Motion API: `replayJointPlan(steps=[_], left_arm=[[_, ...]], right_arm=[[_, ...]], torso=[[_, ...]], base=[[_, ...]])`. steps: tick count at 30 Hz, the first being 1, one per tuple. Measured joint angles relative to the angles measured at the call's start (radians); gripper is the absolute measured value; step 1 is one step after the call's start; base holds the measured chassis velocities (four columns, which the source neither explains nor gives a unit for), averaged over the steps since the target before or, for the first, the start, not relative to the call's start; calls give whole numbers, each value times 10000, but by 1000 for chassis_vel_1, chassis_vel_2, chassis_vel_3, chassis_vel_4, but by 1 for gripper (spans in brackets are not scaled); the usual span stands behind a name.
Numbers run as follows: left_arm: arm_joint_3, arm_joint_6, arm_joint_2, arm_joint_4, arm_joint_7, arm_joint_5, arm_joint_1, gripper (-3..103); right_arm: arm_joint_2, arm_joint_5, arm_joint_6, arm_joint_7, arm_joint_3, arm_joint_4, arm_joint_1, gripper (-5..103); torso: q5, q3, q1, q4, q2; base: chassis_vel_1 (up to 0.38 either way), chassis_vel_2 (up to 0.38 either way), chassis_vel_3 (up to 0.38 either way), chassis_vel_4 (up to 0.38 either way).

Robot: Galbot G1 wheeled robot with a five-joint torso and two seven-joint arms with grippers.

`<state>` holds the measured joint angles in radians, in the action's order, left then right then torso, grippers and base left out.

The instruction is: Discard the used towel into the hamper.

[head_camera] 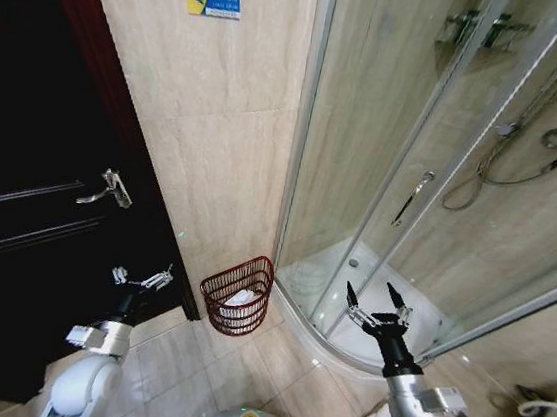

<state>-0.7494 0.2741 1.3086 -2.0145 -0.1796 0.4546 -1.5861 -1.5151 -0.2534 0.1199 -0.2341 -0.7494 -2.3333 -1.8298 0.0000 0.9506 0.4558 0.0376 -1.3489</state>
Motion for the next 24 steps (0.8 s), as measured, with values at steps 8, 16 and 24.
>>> replayJointPlan(steps=[8,16,24], left_arm=[[3,29,-45,113,-78,20,109,100],[35,52,-80,191,-125,33,196,100],[74,83,-94,241,-139,33,231,100]], right_arm=[[-22,72,-34,-14,27,-32,-12,100],[-41,100,-95,-23,32,-111,-27,100],[-71,149,-100,-28,56,-120,-40,100]], torso=[[0,9,9,0,-17],[-1,18,20,1,-31],[0,19,17,-1,-44]], base=[[0,0,0,0],[17,-10,-18,18],[110,-117,-121,118]])
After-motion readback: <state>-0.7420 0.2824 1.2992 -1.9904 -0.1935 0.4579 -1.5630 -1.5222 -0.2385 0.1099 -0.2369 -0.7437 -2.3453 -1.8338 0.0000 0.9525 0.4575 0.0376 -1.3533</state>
